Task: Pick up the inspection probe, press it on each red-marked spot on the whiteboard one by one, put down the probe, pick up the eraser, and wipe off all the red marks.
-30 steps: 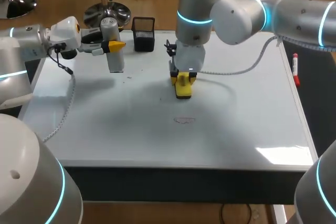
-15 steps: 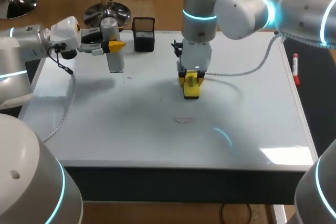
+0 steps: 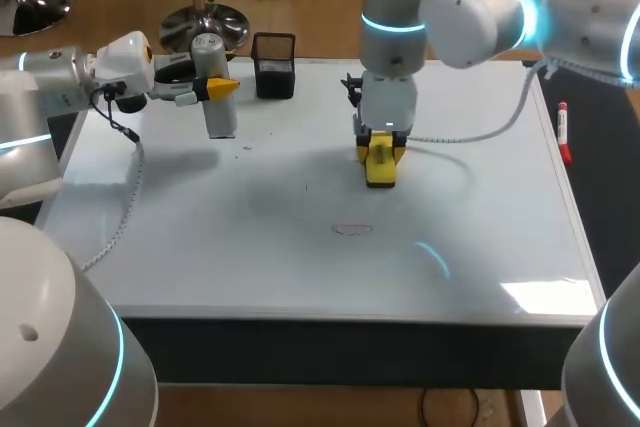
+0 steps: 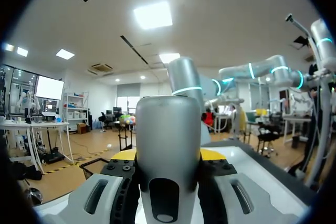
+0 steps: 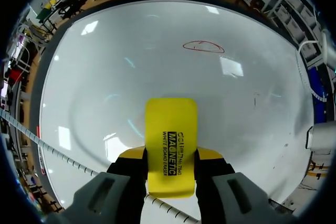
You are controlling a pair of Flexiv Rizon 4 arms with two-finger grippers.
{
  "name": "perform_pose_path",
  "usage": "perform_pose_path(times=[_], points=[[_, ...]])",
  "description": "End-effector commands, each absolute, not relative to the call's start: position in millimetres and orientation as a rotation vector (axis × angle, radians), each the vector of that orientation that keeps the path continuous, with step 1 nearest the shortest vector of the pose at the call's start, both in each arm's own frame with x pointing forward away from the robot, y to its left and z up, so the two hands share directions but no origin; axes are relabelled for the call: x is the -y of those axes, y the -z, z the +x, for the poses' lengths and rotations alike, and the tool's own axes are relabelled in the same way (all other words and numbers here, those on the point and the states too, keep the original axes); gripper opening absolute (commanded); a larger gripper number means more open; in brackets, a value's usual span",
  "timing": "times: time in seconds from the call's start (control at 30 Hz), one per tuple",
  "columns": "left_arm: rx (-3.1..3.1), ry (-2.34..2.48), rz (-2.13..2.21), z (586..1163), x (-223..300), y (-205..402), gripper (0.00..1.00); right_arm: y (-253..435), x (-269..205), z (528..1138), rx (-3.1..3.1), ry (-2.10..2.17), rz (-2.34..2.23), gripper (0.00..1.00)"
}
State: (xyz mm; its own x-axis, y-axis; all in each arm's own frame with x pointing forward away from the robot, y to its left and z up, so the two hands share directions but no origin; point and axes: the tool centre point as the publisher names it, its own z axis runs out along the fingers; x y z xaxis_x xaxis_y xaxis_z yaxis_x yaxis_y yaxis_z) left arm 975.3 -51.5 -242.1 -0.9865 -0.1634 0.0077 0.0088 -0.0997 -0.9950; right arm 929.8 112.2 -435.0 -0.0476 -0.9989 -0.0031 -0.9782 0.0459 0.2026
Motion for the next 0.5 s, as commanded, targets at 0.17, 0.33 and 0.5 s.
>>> perform_pose_path(times=[0.17,0.33,0.5], points=[[-2.023,2.235,-0.178,974,52,241,0.0,458,-93,927,2.178,0.202,2.041,0.0],[-2.023,2.235,-0.178,974,52,241,0.0,451,-86,927,2.197,0.178,2.027,0.0],[-2.023,2.235,-0.178,974,52,241,0.0,425,-97,927,2.196,0.1,2.087,0.0]])
